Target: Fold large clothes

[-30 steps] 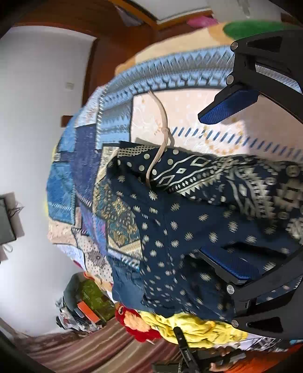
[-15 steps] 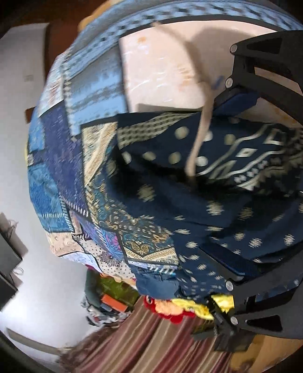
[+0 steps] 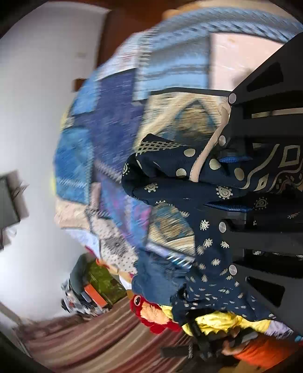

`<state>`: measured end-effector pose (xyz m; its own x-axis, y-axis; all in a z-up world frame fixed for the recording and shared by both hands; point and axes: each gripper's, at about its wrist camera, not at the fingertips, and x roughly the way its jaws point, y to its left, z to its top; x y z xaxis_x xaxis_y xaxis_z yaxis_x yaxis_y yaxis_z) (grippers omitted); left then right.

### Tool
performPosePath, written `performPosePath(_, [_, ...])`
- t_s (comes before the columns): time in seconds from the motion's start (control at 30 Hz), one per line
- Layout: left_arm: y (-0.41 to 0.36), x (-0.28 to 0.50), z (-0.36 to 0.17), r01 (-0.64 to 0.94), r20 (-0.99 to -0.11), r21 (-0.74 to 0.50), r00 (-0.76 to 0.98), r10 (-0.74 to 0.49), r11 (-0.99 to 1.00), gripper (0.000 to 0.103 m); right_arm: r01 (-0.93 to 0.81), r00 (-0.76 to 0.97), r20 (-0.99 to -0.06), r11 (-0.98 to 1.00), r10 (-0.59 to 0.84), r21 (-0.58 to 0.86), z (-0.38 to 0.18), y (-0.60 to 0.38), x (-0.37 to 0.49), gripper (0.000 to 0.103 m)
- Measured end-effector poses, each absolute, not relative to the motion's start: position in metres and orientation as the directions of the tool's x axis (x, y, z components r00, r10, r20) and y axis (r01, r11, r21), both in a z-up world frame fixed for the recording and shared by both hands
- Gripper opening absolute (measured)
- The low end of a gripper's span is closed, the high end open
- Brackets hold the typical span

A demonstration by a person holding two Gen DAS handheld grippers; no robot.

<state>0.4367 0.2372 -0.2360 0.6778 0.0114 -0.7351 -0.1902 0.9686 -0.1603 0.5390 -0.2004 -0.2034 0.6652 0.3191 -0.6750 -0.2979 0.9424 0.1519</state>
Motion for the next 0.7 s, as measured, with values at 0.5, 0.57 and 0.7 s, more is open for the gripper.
performPosePath(0.5, [0.279,0.481,-0.29,-0.259,-0.813,-0.214,0.581,-0.025,0.942,0.022,-0.193,0.749,-0.659,0.975,0.071,-0.114,-0.226,-0.174,0.606,0.039])
performPosePath(0.57, [0.278,0.476,-0.293,-0.256,-0.796,-0.221,0.604,-0.022,0.941,0.023,-0.17,0.761,-0.648,0.969,0.013,-0.18,-0.227,-0.174,0.603,0.055])
performPosePath(0.7, [0.275,0.475,-0.29,-0.26,-0.813,-0.191,0.583,-0.004,0.946,0.029,-0.131,0.758,-0.65,0.963,-0.055,-0.235,-0.225,-0.183,0.599,0.084])
